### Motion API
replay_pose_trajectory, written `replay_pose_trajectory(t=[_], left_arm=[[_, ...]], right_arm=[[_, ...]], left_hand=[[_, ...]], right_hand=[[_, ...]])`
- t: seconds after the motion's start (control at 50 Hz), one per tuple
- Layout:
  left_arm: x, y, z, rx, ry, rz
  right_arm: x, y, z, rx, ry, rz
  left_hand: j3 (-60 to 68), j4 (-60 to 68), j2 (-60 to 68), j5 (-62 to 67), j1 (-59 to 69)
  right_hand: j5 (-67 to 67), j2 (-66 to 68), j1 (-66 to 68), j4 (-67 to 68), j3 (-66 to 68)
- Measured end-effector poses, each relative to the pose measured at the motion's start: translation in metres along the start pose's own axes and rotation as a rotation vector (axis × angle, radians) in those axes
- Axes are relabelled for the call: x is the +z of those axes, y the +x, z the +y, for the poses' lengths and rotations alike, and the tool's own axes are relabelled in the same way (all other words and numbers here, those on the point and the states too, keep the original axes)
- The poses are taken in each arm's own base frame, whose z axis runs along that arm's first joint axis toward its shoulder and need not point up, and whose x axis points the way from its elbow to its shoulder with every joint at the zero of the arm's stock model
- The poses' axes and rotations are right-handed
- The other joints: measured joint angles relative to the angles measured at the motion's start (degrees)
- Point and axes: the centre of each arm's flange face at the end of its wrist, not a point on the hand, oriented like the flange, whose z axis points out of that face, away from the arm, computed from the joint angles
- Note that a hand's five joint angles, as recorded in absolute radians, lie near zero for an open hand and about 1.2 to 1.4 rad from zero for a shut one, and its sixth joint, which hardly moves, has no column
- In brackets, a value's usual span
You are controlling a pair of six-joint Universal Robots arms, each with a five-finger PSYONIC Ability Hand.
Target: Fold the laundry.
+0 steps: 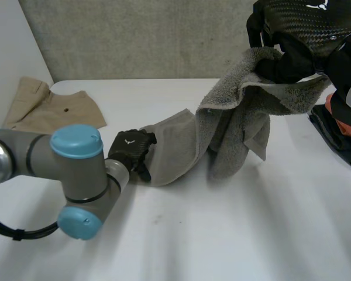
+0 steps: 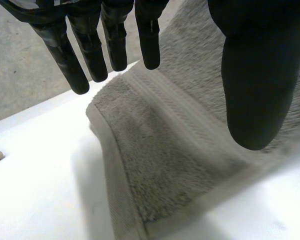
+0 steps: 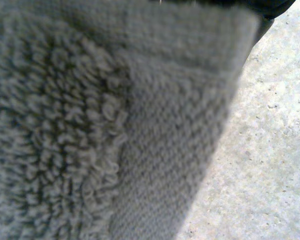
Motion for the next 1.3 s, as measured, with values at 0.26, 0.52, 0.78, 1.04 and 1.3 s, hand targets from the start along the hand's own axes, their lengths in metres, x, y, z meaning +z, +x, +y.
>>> replay_pose_trajectory(t=[0.26,0.52,0.78,1.04,1.3], left_arm=[[-0.035,0.025,-0.003,-0.184,-0.053,0.073],[-0.008,0.054,0.018,-0.342,-0.023,-0.009],[0.017,0.047,0.025,-0.353,0.108,-0.127],[0.004,0.02,-0.003,-0.31,0.131,-0.157],[-0.023,-0.007,-0.01,0.234,0.068,0.032]], right_arm=[[0.0,-0.001,-0.007,-0.004,0.022,-0.002],[-0.005,-0.002,-0.017,-0.007,0.039,0.005],[-0.01,-0.001,-0.014,0.025,0.018,0.004],[-0.009,-0.002,-0.009,0.042,0.009,-0.007],[0.004,0.005,0.029,0.048,-0.106,0.006]], left_hand=[[-0.6,-0.6,-0.8,-0.8,-0.9],[-0.6,-0.6,-0.8,-0.8,-0.9],[34.7,35.4,35.9,35.3,35.3],[47.6,48.6,48.0,46.5,44.3],[-0.7,-1.0,-1.0,-1.0,-1.8]], right_hand=[[0.0,0.0,0.0,0.0,0.0],[0.0,0.0,0.0,0.0,0.0],[0.0,0.0,0.0,0.0,0.0],[0.0,0.0,0.0,0.0,0.0],[0.0,0.0,0.0,0.0,0.0]])
